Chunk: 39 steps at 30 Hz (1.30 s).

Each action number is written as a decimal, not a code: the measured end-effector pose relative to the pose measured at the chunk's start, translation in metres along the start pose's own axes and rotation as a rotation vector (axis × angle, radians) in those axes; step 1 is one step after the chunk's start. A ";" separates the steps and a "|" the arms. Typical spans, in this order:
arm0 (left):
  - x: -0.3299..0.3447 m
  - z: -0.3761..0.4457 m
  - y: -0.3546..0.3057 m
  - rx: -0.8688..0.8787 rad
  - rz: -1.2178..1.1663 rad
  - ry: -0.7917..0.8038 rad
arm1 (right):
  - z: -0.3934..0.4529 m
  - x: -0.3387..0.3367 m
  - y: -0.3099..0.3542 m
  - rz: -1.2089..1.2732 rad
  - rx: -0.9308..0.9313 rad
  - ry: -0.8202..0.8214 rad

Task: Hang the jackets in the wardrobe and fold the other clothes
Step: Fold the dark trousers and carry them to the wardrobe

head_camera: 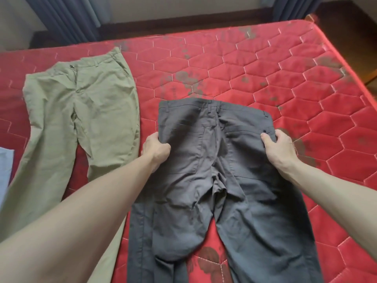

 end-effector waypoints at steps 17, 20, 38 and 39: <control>-0.143 -0.215 -0.132 0.052 -0.465 0.362 | -0.146 -0.181 0.164 0.401 0.012 0.097; -0.185 -0.273 -0.160 0.114 -0.480 0.404 | -0.183 -0.233 0.218 0.330 -0.136 0.098; -0.300 -0.557 -0.212 0.286 -0.476 0.519 | -0.409 -0.406 0.379 0.587 -0.288 -0.021; -0.308 -0.559 -0.210 0.285 -0.477 0.469 | -0.414 -0.416 0.384 0.586 -0.309 -0.027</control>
Point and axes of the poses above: each hand's wrist, its own z-axis towards the middle knuckle, its own x-axis out of the palm, y = z × x, the point moved 10 cm from there along z, towards the middle knuckle, and after that the axes turned 7 degrees about z, right-handed, at the moved point
